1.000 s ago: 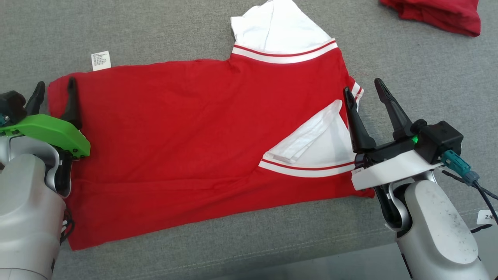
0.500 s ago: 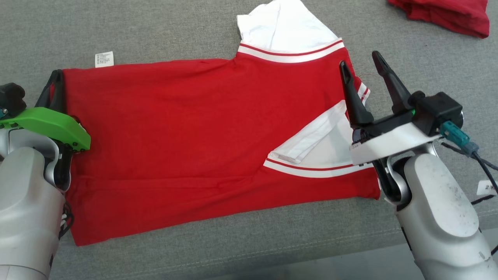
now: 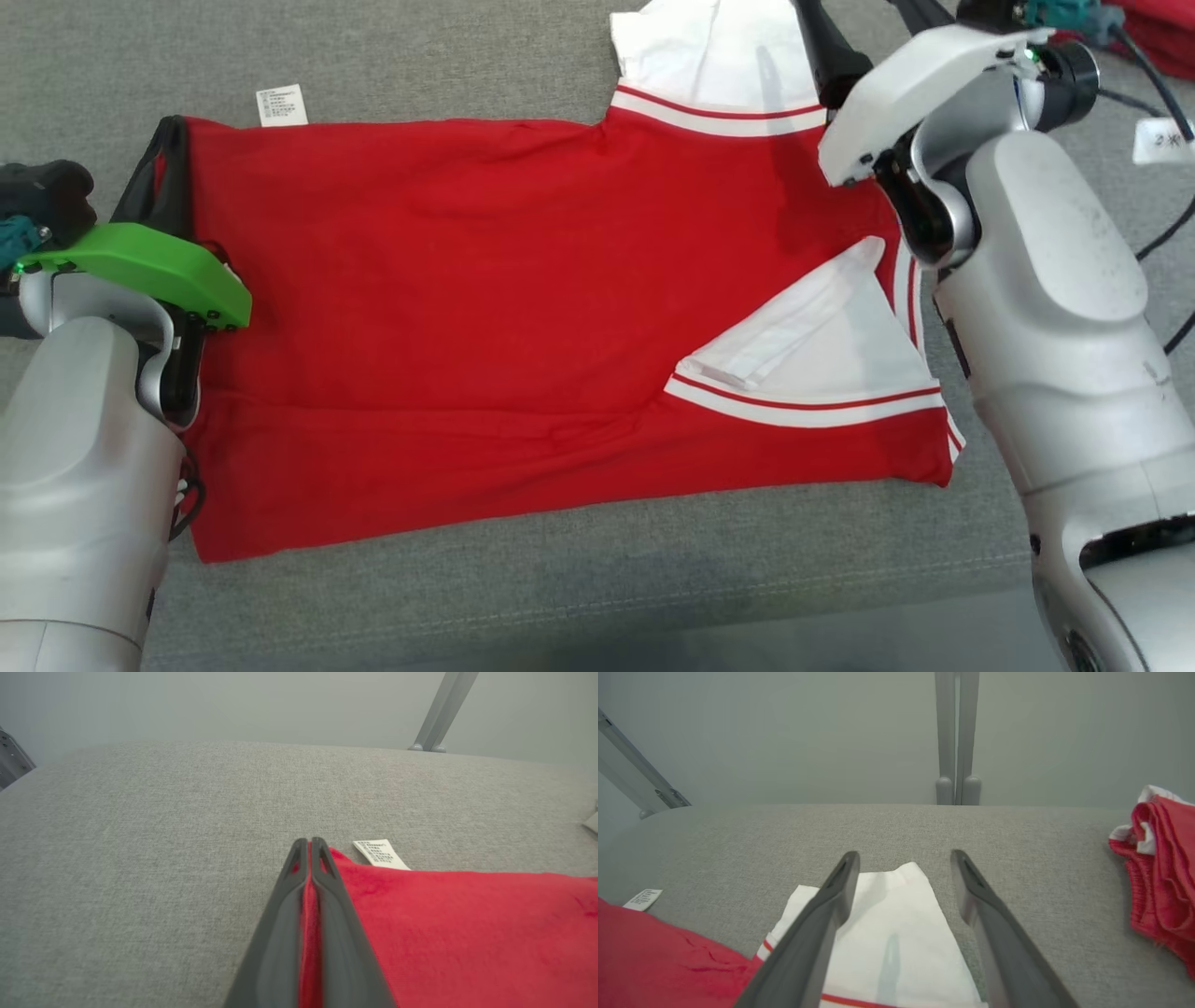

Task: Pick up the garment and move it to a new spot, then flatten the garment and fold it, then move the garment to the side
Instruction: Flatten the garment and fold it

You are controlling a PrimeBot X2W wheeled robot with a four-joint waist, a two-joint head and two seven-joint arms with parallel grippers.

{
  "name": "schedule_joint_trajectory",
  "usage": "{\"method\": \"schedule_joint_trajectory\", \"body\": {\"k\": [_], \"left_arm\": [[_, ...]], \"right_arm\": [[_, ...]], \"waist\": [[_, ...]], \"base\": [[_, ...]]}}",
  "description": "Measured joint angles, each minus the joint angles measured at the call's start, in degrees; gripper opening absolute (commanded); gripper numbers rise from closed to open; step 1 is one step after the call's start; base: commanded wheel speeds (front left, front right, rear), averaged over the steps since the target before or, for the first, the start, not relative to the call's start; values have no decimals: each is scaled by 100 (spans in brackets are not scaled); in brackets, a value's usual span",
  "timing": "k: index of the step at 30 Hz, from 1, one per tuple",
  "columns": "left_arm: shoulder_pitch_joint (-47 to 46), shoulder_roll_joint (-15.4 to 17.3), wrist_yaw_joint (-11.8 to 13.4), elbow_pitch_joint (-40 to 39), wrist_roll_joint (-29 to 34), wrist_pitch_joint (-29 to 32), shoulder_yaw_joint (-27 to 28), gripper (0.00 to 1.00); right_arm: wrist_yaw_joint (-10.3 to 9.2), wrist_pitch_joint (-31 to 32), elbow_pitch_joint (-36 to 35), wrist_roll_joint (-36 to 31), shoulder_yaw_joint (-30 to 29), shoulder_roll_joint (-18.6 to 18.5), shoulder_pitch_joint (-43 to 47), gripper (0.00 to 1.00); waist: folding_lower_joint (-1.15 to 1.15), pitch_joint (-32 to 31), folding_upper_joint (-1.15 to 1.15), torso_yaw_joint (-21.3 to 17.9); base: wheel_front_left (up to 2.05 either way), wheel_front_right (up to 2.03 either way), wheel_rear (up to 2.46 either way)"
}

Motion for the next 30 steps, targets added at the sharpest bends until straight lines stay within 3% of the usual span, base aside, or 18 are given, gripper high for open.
{"method": "schedule_joint_trajectory", "body": {"k": [12,20,21,22,23,24,30], "left_arm": [[-204,-259,0,-465,190,0,-167,0],[-261,-405,0,-719,299,0,-293,0],[-261,-415,0,-738,307,0,-298,0],[-261,-422,0,-759,312,0,-304,0],[-261,-424,0,-773,314,0,-310,0],[-261,-426,0,-782,323,0,-313,0],[-256,-423,0,-776,331,0,-302,0]], "right_arm": [[0,-20,2242,-477,-101,-12,-1543,100],[0,-152,3255,-847,-433,-82,-2112,100],[0,-163,3331,-879,-471,-97,-2134,89],[0,-164,3384,-933,-494,-102,-2145,55],[0,-163,3426,-982,-519,-100,-2161,39],[0,-157,3457,-1018,-549,-94,-2188,0],[1,-401,3553,-1174,-622,-3,-2240,0]], "waist": [[0,384,0,465],[0,658,0,740],[0,680,0,768],[0,699,0,792],[0,714,0,812],[0,724,0,828],[0,728,0,825]], "base": [[0,0,0],[0,0,0],[0,0,0],[0,0,0],[0,0,0],[0,0,0],[0,0,0]]}}
